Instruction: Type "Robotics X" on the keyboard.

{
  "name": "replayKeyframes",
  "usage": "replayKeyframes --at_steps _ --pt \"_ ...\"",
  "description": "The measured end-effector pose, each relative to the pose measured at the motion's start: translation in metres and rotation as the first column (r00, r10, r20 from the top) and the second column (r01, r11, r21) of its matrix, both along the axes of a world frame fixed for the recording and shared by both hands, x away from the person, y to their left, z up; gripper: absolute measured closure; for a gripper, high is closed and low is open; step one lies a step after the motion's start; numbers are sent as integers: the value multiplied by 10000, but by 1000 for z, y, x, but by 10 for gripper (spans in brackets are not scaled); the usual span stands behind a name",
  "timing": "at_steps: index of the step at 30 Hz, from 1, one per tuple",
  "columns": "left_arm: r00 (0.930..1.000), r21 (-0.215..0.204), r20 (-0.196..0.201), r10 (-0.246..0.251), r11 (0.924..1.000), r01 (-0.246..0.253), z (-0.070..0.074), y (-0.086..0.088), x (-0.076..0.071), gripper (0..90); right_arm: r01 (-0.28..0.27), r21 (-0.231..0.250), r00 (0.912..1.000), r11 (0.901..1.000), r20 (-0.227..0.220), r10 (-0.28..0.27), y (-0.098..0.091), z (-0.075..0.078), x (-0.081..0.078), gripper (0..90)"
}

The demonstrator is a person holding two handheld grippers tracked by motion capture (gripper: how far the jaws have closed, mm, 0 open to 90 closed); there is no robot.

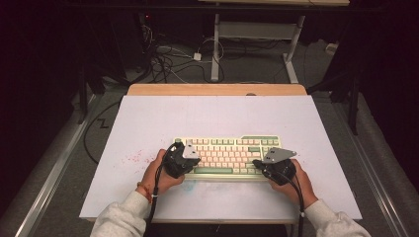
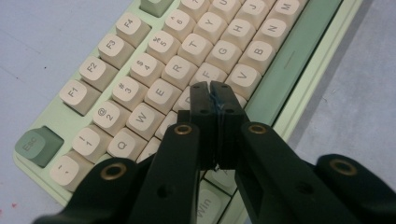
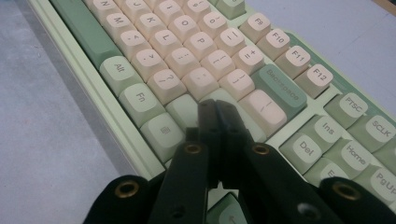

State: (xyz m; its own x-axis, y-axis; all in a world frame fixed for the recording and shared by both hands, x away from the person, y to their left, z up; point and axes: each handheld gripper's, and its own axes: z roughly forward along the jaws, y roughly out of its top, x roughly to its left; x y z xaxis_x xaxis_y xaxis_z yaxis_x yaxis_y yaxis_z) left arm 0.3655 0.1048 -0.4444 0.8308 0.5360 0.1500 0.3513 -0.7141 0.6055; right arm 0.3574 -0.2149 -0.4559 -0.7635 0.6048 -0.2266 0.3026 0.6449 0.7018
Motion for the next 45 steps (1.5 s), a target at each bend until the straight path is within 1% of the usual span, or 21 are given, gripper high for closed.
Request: replayKeyframes --at_steps 3,6,9,10,11,12,14,19,22,27,30,33,36,38,40,43,45 --pt "10000 108 42 62 9999 -62 -2 -1 0 850 -2 -2 10000 10000 -8 2 0 0 0 900" --pt "9999 84 58 86 9999 -86 -2 -1 0 848 11 -20 10000 10000 -16 -11 0 0 0 900" --pt "10000 243 -97 -4 9997 6 -5 -2 1 871 14 -8 10000 10000 -23 -14 0 0 0 900" --pt "9999 215 -114 19 9998 -17 -5 -2 1 871 25 -16 10000 10000 -39 -25 0 0 0 900" --pt "9999 284 -99 58 9996 -55 -4 -2 1 871 26 -11 10000 10000 -34 -26 0 0 0 900" --pt "10000 365 -4 26 9993 -26 -4 -3 0 857 32 -22 10000 10000 -27 -32 1 0 0 900" --pt "10000 285 35 2 9996 -3 -2 -2 -2 845 31 -38 10000 10000 -12 -31 1 0 0 900" --pt "9993 -48 371 74 10000 -72 5 3 -5 834 13 -67 10000 10000 32 -13 1 0 -1 900" --pt "9987 -7 483 162 9999 -162 5 5 -5 832 59 -44 10000 10000 6 -59 1 0 -2 900" --pt "9975 -249 663 232 9995 -216 8 7 -6 817 31 -79 10000 10000 63 -30 1 0 -2 900" --pt "9963 -225 818 253 9995 -236 8 8 -6 815 35 -86 10000 10000 69 -35 1 0 -2 900" --pt "9961 -232 848 238 9995 -219 8 8 -6 813 36 -114 9999 9999 94 -34 2 0 -3 900" --pt "9950 -358 949 312 9990 -279 10 10 -7 783 6 -131 9999 9999 112 -4 2 0 -3 900" --pt "9933 -429 1093 382 9985 -336 11 11 -7 763 -10 -127 10000 9999 84 11 1 2 -2 900" --pt "9922 -399 1181 387 9986 -342 11 11 -7 744 -32 8 10000 10000 50 32 1 3 -3 900" --pt "9911 -454 1261 422 9983 -367 11 11 -7 713 -84 150 9998 9999 181 81 0 7 -4 900" --pt "9885 -465 1422 523 9979 -461 12 11 -8 687 -44 241 9997 9997 236 38 -1 9 -5 900"
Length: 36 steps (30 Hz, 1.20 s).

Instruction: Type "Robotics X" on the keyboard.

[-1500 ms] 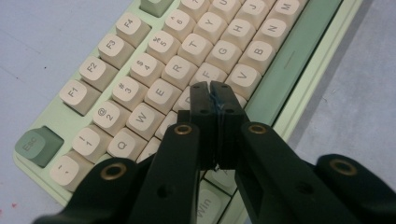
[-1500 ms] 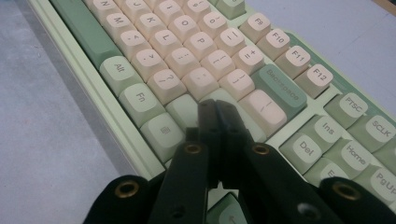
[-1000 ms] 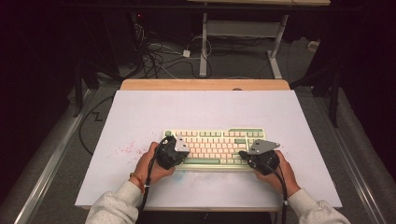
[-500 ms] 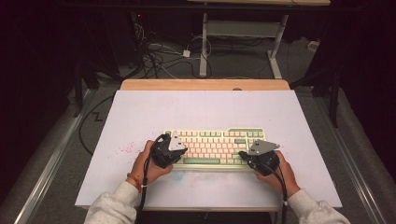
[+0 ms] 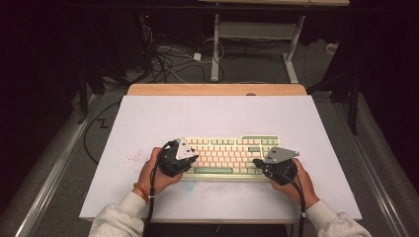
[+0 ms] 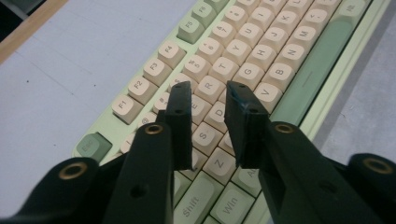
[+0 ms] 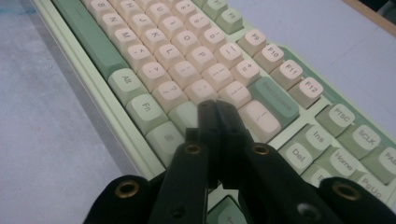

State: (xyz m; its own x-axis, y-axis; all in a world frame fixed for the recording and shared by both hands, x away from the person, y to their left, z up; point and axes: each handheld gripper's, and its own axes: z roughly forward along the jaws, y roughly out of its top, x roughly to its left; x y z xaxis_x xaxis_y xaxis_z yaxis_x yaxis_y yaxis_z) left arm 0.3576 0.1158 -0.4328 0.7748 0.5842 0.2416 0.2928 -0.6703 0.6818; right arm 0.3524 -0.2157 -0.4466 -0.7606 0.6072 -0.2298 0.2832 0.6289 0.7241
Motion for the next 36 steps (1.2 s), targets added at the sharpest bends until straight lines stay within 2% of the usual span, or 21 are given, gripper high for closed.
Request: replayKeyframes --at_steps 6,13,15,20,29,32,36 --pt "9998 -11 198 68 10000 -68 0 -1 -2 601 -79 264 9998 9996 194 73 -2 8 -1 900" --pt "9980 -170 625 131 9998 -121 1 -2 -6 495 24 641 9988 9979 487 -55 -3 17 -4 823" --pt "9974 -131 699 163 9998 -155 0 -3 -6 457 126 610 9983 9981 553 -159 -3 17 -4 726" --pt "9965 -115 824 118 9999 -109 -2 -4 -8 366 625 660 9954 9959 683 -670 -7 16 0 568" --pt "9953 -394 872 412 9985 -379 -3 -4 -7 198 1111 776 9880 9908 990 -1186 -7 12 2 264" --pt "9940 -330 1012 410 9987 -379 -4 -5 -8 172 1258 975 9859 9872 985 -1354 -8 11 3 193" --pt "9919 -221 1192 438 9989 -415 -5 -6 -9 166 1358 662 9840 9885 1068 -1423 -5 9 3 169"
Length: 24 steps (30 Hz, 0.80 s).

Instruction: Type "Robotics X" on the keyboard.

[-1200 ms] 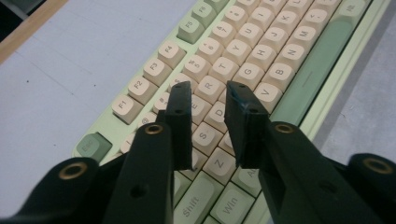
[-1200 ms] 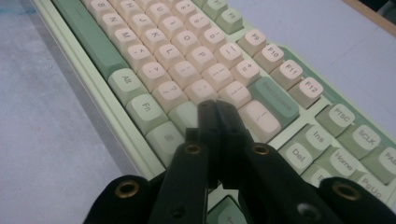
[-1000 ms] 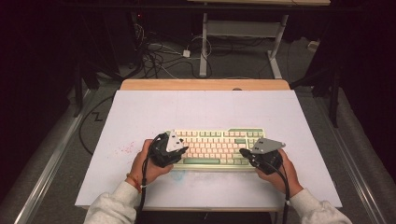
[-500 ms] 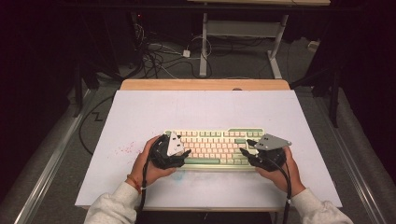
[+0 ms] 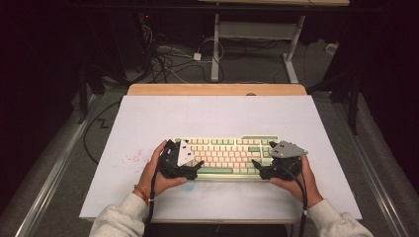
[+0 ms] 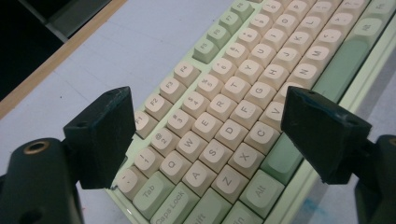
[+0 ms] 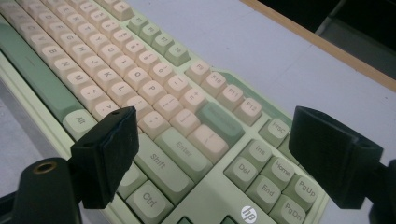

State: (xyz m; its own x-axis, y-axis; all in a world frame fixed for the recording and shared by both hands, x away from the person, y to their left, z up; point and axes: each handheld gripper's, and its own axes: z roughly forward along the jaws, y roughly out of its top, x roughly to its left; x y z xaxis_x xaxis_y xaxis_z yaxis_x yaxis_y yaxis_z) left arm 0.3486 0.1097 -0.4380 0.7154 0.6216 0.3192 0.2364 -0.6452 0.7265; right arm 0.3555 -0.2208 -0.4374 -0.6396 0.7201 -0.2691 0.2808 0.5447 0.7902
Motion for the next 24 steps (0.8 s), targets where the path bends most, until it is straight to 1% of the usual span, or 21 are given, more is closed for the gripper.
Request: replayKeyframes --at_steps 3,5,8,10,12,15,24 --pt "10000 -99 57 44 9999 -44 0 0 0 167 -144 -97 9999 9999 76 144 2 0 -1 173" --pt "9999 -81 95 93 9999 -92 0 -1 0 166 -206 -35 9997 9998 161 207 3 1 -2 194" --pt "9999 -180 119 28 9998 -25 0 -2 0 166 -239 21 9994 9997 248 239 4 2 -3 194" --pt "9997 -135 226 86 9999 -83 1 -3 0 167 -199 52 9993 9998 327 198 4 2 -3 193" --pt "9997 -183 219 79 9998 -75 1 -2 0 167 -195 108 9993 9998 330 192 3 3 -4 193" --pt "9996 -97 282 49 9999 -46 1 0 1 167 -127 94 9990 9999 430 123 3 5 -4 193" --pt "9990 -174 437 54 9998 -46 6 6 -3 167 -95 114 9972 9999 745 87 4 10 -10 193"
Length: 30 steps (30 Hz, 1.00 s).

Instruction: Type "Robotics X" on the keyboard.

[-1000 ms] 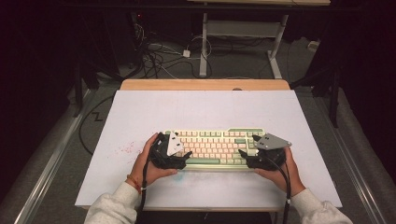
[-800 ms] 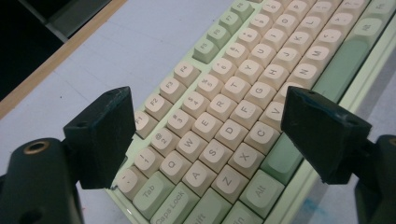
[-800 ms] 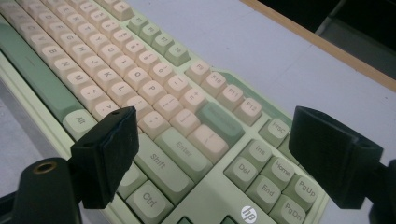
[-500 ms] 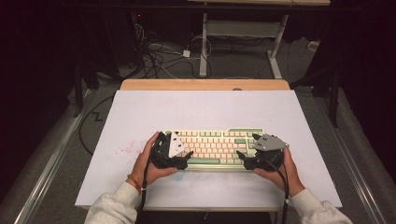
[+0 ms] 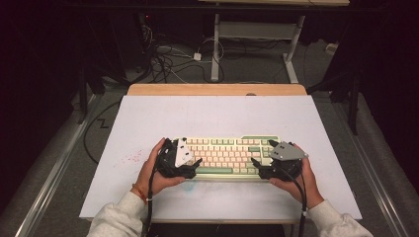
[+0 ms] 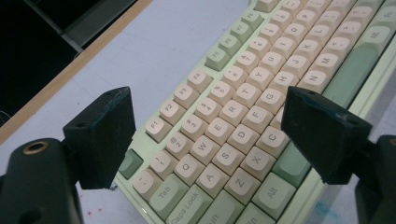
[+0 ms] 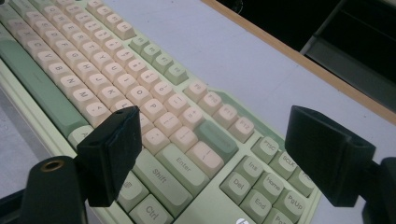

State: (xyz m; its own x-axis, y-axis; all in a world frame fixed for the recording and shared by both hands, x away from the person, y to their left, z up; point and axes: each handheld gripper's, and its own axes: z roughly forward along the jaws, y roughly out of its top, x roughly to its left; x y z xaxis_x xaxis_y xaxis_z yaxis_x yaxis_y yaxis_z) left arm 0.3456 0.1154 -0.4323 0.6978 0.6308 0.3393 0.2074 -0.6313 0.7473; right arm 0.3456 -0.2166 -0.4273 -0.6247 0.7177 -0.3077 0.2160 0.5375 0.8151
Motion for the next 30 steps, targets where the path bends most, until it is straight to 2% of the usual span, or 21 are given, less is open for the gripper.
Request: replayKeyframes --at_steps 12,18,23,30 --pt "9993 146 336 -177 9997 172 8 7 -14 166 233 38 9992 9997 327 -235 -6 9 -12 196" --pt "9985 475 509 -178 9988 154 8 11 -20 167 172 51 9987 9998 476 -174 -9 13 -19 195" --pt "9979 583 606 -216 9981 181 8 14 -24 166 162 37 9985 9999 523 -164 -11 14 -21 189" --pt "9977 513 637 -211 9985 178 8 19 -27 166 172 -33 9981 9998 596 -170 -14 14 -25 188"
